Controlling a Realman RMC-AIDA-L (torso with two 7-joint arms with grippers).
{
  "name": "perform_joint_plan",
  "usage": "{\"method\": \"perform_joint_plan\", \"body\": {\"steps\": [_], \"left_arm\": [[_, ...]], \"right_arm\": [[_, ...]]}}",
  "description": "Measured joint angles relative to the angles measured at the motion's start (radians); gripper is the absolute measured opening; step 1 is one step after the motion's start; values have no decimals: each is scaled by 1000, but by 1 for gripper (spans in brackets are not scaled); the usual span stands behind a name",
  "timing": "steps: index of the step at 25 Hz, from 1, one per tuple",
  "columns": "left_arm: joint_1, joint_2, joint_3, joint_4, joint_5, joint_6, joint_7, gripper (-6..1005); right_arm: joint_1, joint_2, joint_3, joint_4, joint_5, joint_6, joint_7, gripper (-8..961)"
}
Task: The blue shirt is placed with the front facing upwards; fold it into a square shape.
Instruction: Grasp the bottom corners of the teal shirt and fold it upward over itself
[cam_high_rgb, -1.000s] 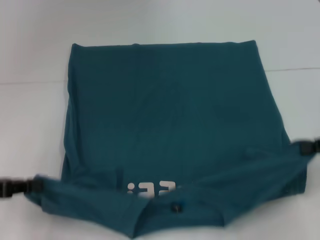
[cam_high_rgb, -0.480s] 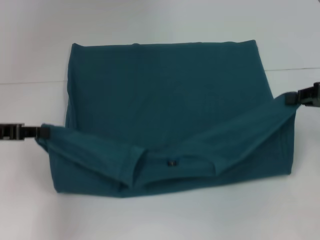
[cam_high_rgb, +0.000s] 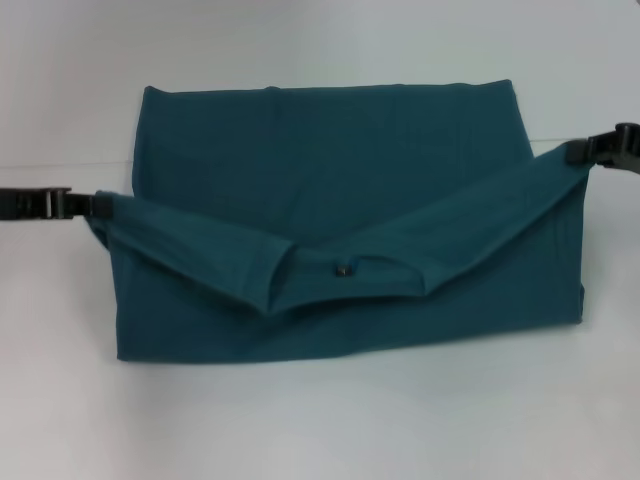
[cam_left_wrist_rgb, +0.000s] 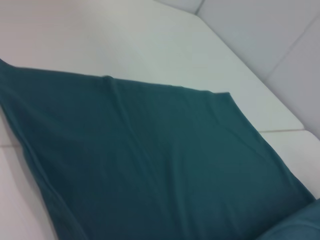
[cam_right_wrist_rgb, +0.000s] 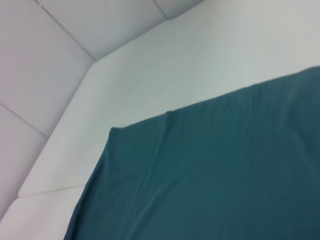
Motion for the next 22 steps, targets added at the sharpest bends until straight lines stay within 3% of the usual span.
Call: {"method": "perform_joint_plan", "body": {"steps": [8,22], "left_arm": [[-53,-3,11,-67,1,-124,21,45],[-134,-10,32,-183,1,-357,103,40]], "right_arm": [[34,9,-9,44,40,117,-33,177],[62,44,-125,50,91,332,-34,187]]}}
